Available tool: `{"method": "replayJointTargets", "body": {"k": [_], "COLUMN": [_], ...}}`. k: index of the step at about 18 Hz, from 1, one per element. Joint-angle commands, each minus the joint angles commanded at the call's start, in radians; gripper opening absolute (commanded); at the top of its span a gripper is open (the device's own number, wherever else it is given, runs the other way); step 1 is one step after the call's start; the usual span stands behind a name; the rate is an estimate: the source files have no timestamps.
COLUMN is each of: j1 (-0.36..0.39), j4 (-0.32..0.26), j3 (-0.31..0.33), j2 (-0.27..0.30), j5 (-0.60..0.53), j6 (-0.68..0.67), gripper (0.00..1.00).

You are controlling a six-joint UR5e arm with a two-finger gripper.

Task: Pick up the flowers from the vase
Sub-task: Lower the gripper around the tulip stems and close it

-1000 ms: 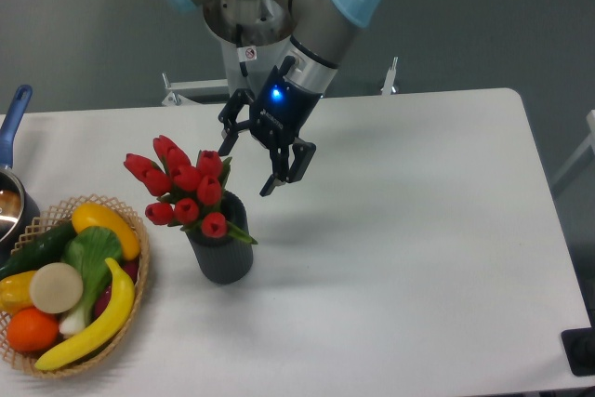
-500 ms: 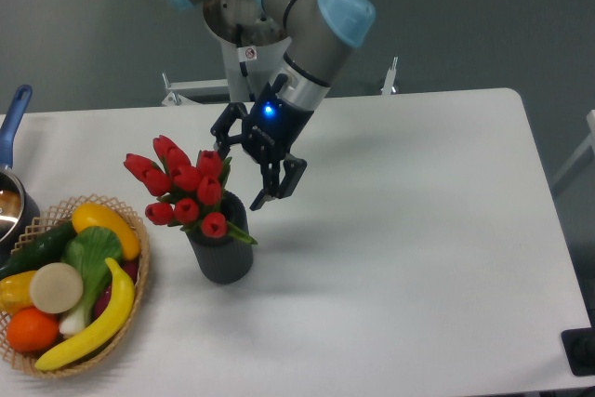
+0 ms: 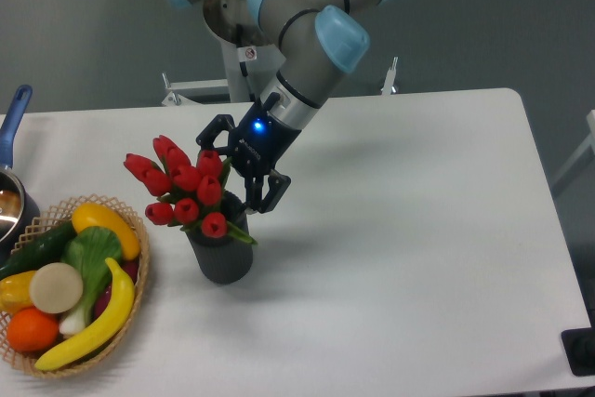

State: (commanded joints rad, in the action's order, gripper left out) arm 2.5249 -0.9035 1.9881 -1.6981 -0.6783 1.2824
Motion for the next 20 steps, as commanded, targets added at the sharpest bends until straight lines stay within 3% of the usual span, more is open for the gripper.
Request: {"method": "replayJointTargets", "body": {"k": [14,20], "j1": [0.000,0.006], "j4": [0.015,0.020], "j3": [-0.015,-0.017], "j2": [-0.049,-0.045], "j5": [0.088,0.114], "j6": [0.009,0.011], "gripper": [1.00,0.76]}}
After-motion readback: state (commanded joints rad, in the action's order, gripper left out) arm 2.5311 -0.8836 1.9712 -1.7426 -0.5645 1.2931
